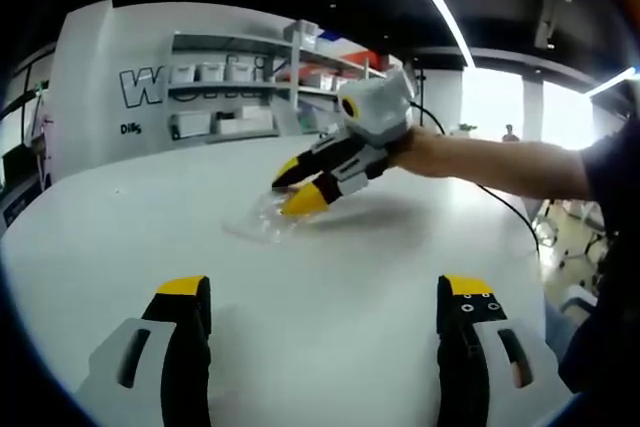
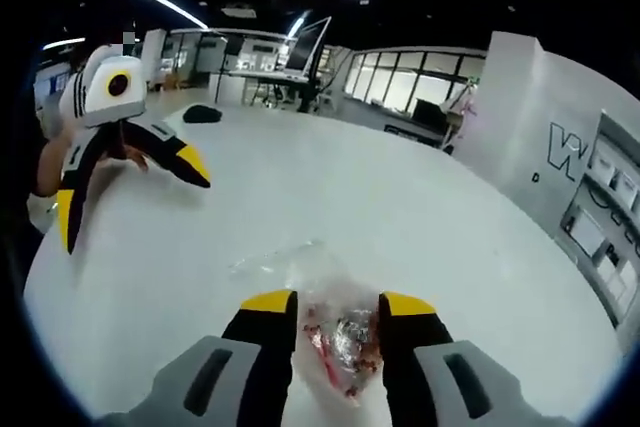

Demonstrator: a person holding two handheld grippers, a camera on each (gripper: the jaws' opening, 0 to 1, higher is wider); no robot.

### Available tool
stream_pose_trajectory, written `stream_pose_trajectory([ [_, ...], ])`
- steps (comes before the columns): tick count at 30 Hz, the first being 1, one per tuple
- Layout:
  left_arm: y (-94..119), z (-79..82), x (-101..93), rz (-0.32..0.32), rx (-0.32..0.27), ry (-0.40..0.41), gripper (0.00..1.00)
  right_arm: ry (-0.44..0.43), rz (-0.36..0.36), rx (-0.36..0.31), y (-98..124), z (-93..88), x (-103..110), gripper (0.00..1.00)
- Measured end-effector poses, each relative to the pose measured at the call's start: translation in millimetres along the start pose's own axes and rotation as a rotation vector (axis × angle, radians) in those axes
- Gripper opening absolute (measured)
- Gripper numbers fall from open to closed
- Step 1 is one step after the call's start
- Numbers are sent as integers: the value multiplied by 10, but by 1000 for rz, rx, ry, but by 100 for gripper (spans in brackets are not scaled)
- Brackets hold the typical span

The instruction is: Open the resealable bag by pulling the two sides of the seal apart until the entire bag opening is separated and visibly accessible.

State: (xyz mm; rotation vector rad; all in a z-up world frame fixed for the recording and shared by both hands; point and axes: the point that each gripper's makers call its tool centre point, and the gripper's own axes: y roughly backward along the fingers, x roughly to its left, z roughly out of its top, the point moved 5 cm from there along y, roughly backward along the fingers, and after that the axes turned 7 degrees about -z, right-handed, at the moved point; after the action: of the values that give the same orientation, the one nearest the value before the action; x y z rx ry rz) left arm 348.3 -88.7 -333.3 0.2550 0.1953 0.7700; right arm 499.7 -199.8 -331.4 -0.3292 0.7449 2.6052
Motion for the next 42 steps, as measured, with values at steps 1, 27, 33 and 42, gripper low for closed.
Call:
stream_pose_trajectory([
  [1,-1,-1,0,0,0,0,92,5,2,9,-4,-11,7,28],
  [27,-3,-5,0,2,2,-1,91,15,-3,-6,53,-31,-5,0],
  [33,-2,8,7,3,-4,1,90,-15,-5,-16,64,-34,-7,0],
  [42,-4,6,8,3,-4,-1,90,-118,3,-47,89,-50,-4,0],
])
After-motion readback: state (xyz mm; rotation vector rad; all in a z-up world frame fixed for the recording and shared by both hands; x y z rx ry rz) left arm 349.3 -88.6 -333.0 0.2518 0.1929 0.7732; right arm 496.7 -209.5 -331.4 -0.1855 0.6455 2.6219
